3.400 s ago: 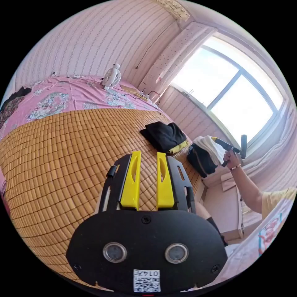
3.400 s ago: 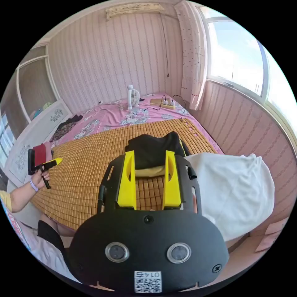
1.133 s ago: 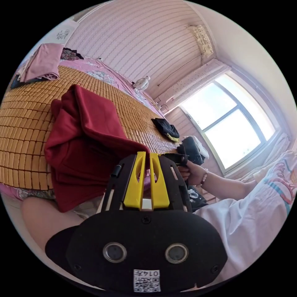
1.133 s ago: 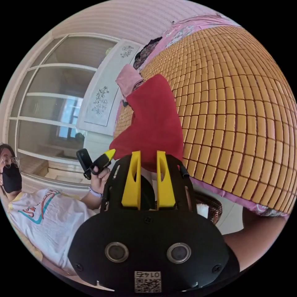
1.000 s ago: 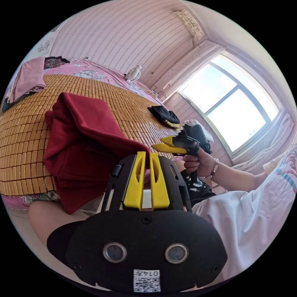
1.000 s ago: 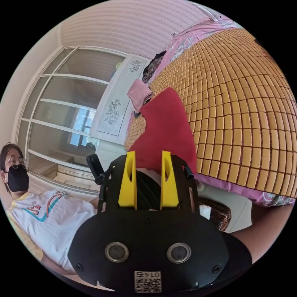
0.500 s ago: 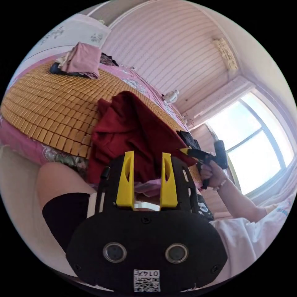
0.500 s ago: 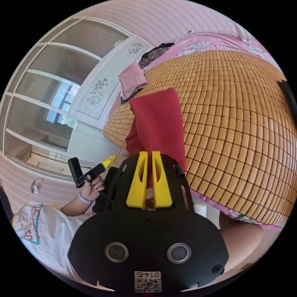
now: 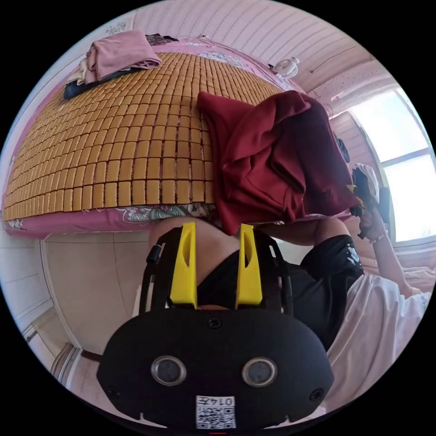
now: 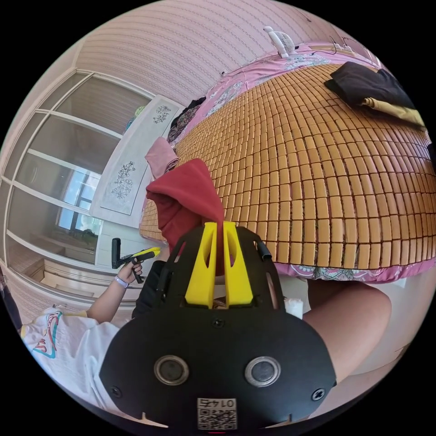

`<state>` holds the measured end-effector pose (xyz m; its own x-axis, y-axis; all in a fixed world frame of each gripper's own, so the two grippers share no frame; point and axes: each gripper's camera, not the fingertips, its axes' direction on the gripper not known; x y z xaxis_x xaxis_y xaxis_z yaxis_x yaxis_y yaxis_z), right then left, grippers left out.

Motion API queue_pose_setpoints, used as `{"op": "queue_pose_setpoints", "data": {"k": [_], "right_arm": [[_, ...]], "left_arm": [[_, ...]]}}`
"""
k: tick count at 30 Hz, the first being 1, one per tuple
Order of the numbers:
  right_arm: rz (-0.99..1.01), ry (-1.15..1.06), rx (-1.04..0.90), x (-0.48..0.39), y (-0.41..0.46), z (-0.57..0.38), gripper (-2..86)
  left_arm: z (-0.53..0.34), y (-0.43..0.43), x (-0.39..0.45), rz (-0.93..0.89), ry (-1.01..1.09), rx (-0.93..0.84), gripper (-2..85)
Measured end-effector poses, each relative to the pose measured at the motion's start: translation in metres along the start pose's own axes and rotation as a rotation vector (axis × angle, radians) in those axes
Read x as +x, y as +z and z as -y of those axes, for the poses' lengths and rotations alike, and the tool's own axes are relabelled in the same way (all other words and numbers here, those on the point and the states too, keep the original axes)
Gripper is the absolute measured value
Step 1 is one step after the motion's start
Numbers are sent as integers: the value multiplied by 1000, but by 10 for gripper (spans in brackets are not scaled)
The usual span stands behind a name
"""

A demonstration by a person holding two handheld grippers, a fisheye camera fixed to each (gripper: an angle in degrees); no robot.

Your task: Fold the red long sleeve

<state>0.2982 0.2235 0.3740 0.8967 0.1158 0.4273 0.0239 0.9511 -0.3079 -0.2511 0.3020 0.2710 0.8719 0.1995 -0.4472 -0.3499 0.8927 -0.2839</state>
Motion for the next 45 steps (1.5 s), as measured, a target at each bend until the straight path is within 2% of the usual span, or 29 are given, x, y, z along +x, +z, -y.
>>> {"op": "queue_pose_setpoints", "data": {"k": [3,6,10,15,17,20,24,26,29,33,37,42,45], "right_arm": [[4,18,3,11,-7,-5,17],[-6,27,3,20,-17,-9,22],[-83,-4,-6,26,-28,-15,46],[-68,-57,35,37,-52,-30,106],[-91,-82,27,41,-57,-36,117],[-100,-127,-53,47,-52,-43,143],[-117,-176,-169,48,-40,-57,170],[-162,-185,-222,49,-36,-62,157],[-202,-177,-260,55,-46,-68,60],[-13,-152,-141,63,-106,-66,21],[238,-227,89,39,-196,-50,13],[313,-465,320,-28,-301,-37,9],[384,-541,494,-58,-372,-39,8]], "left_arm": [[17,23,25,82,21,-73,130],[34,38,43,39,24,-115,102],[37,53,69,119,75,-172,23],[2,26,97,104,135,-25,-4],[-18,1,105,41,127,78,-6],[-38,-19,112,-49,91,161,-8],[-54,-30,132,-51,101,192,-8],[-62,-37,147,-52,120,206,-8],[-72,-57,161,-90,110,256,-8],[-78,-104,184,-104,155,351,-9],[-78,-182,239,5,314,494,-10],[-89,-291,276,12,386,732,-10],[-117,-364,278,-79,350,949,-10]]}}
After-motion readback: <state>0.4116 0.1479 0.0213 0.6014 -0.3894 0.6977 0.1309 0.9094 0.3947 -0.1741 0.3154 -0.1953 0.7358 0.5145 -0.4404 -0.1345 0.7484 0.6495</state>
